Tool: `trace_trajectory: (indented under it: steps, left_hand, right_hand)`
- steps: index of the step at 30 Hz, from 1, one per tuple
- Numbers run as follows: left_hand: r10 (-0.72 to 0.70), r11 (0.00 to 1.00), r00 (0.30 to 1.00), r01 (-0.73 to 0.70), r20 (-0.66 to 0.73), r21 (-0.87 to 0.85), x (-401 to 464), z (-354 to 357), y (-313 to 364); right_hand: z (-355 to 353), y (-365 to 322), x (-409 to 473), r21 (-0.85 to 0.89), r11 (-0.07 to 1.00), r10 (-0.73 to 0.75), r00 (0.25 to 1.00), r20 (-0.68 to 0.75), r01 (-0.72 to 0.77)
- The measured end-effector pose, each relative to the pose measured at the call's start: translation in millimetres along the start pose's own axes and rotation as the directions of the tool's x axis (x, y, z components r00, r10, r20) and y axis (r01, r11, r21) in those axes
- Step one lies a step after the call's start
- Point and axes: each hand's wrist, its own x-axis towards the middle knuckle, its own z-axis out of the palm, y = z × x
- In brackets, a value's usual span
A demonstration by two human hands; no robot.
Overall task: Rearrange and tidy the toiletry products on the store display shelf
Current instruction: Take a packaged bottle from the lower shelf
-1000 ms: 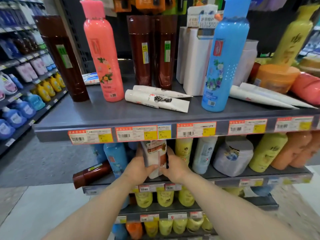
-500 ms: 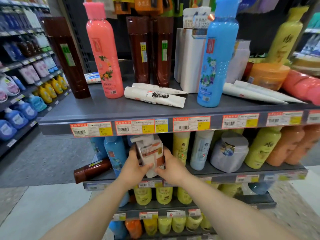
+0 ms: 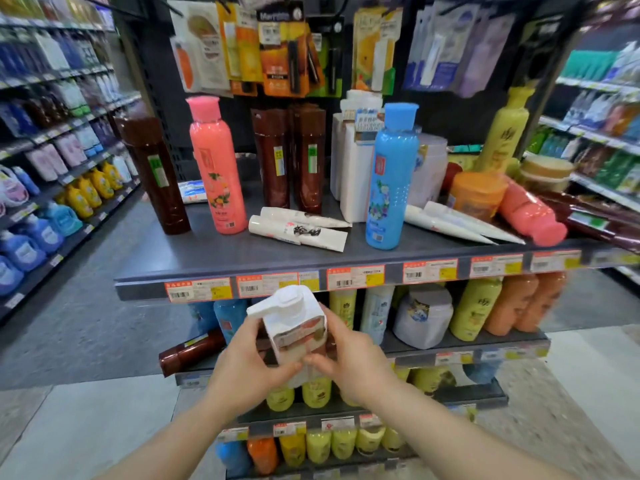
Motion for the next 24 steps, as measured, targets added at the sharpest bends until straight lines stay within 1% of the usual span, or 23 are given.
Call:
trace_trajectory:
  steps: [2, 5, 8, 13, 17, 20, 22, 24]
  left_hand:
    - [0.068, 0.998, 0.998, -0.068, 0.012, 0.001, 0, -20, 29]
    - [0.111, 0.987, 0.992, -0.103, 0.061, -0.128, 8, -46, 67]
    - [0.165, 0.978, 0.986, -0.160, 0.025, -0.132, 24, -64, 93]
    - [0.250, 0.967, 0.968, -0.250, -0.015, -0.056, 58, -78, 136]
    - [0.266, 0.957, 0.964, -0.263, 0.007, -0.125, 83, -82, 161]
    - [0.256, 0.959, 0.967, -0.255, -0.014, -0.124, 98, -84, 171]
    - [0.215, 0.967, 0.976, -0.219, -0.048, -0.132, 106, -85, 173]
    - [0.161, 0.967, 0.985, -0.171, -0.067, -0.191, 111, -84, 171]
  right_hand:
    - [-23, -18, -6, 0.035, 0.997, -0.066, 0.997, -0.036, 0.067]
    - [-53, -45, -7, 0.089, 0.981, -0.162, 0.980, -0.114, 0.173]
    - [-77, -65, 0, 0.084, 0.964, -0.232, 0.952, -0.202, 0.252]
    - [-113, -77, 21, 0.099, 0.953, -0.248, 0.926, -0.285, 0.285]
    - [-137, -84, 40, 0.064, 0.948, -0.271, 0.894, -0.356, 0.313]
    - [-151, -85, 54, 0.092, 0.947, -0.260, 0.905, -0.337, 0.307]
    - [-158, -77, 63, 0.151, 0.957, -0.186, 0.924, -0.334, 0.247]
    - [-162, -59, 66, 0.186, 0.970, -0.078, 0.919, -0.387, 0.160]
